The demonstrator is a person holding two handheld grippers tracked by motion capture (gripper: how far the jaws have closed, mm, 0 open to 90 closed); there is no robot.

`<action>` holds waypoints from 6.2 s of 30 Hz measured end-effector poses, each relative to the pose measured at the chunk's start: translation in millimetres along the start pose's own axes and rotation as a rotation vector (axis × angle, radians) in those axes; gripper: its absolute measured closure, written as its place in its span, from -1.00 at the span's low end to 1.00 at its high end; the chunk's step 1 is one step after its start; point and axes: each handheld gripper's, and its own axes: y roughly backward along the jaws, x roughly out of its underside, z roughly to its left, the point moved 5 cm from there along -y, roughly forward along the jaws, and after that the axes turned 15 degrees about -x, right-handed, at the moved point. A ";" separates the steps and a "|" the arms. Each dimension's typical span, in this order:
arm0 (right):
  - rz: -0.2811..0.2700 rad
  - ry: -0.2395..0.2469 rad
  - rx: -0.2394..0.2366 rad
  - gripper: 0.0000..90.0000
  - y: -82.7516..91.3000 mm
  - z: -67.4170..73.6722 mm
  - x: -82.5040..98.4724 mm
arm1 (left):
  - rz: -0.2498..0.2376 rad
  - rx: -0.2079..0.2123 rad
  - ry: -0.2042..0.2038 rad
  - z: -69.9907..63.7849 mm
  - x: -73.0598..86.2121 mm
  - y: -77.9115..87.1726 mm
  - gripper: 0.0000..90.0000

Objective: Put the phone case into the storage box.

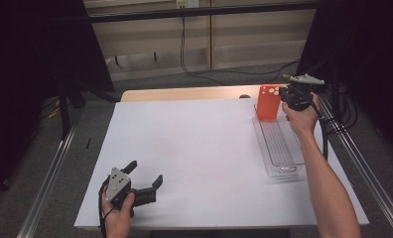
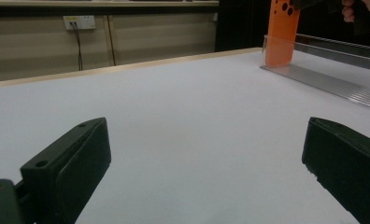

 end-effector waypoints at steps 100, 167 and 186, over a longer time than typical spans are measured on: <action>-0.076 -0.016 0.000 -1.00 18.2 8.8 7.2 | -0.025 -0.010 0.028 6.8 -4.5 4.0 -0.96; -0.295 0.132 -0.087 -0.99 125.1 82.9 56.0 | -0.038 -0.042 0.019 6.8 -4.5 7.2 -0.98; -0.275 0.108 -0.094 -0.99 144.4 90.9 82.9 | -0.032 -0.048 0.024 6.9 -3.0 7.2 -0.99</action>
